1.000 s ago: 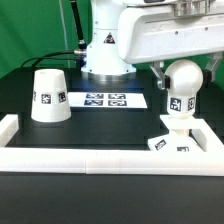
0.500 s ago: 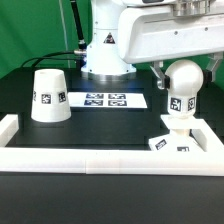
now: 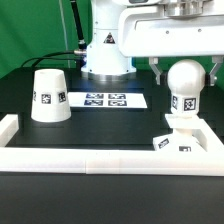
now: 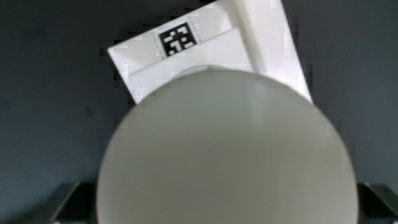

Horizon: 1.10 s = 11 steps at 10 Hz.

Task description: Assemble lamp

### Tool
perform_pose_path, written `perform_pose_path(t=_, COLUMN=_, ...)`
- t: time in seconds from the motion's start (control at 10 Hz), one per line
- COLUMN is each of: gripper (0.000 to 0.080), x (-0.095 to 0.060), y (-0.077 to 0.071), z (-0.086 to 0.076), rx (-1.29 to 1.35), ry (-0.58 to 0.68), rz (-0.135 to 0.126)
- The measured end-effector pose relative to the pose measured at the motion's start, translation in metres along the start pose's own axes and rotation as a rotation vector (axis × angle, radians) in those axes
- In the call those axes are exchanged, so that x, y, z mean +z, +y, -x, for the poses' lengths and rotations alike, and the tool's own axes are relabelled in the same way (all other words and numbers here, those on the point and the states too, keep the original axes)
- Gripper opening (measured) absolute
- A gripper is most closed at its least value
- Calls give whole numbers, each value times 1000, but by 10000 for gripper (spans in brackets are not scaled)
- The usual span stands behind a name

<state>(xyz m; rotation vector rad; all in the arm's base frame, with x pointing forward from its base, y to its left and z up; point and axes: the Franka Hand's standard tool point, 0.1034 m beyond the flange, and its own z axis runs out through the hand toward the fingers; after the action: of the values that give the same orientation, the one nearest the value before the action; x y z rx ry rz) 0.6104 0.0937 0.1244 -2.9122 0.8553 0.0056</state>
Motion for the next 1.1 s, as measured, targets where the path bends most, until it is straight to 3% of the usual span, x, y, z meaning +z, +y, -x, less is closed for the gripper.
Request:
perform_pose_path(t=0.5, gripper=576, x=1, y=0, z=3, rx=477, ry=-17, rz=6)
perform_pose_path(t=1.1, gripper=576, x=1, y=-4, z=6, rx=671, ry=-38, rz=-10)
